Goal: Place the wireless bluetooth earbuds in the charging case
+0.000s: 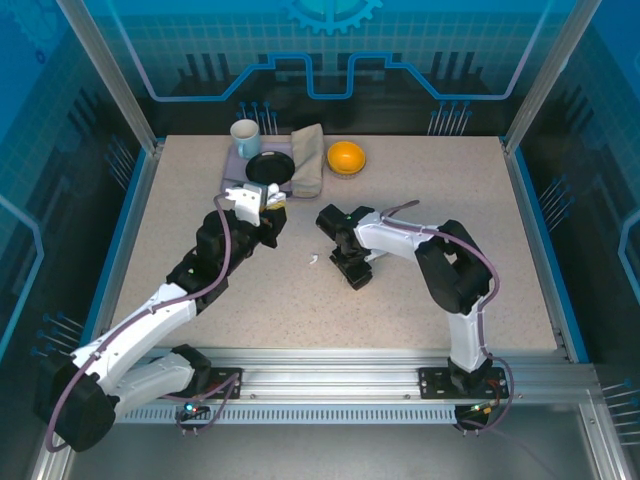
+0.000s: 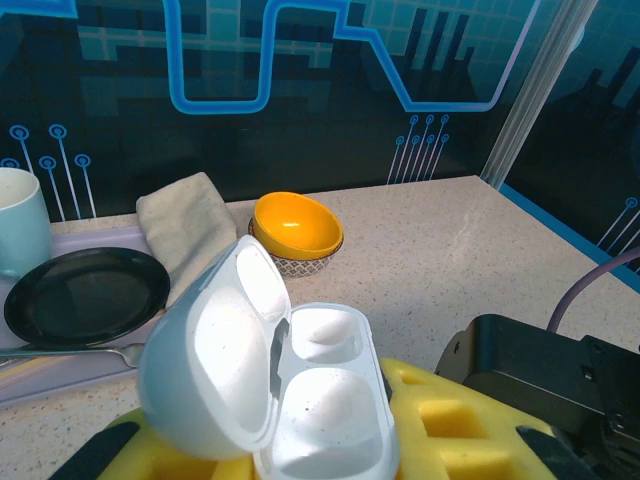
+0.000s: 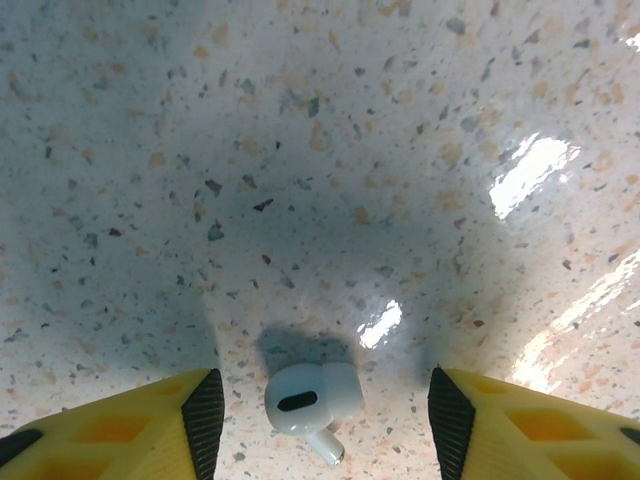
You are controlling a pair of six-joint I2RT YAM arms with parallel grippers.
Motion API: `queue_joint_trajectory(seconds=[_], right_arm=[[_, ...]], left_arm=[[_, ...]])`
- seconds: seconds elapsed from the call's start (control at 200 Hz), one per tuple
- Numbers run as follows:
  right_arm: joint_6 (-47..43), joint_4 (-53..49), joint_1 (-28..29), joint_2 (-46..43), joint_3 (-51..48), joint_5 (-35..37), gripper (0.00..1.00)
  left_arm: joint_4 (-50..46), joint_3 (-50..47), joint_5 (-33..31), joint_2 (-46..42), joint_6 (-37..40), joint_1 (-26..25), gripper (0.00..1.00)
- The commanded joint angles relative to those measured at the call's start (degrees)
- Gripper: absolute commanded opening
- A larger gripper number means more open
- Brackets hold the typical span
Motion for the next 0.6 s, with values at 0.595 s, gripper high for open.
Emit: queue_joint_trajectory(seconds=[0.595], right_arm=[[-2.71, -1.41, -1.18, 4.03, 1.41, -0.51, 0.46]], left_arm=[[2.18, 1.54, -1.12, 0.53, -0.10, 0.56, 0.00]])
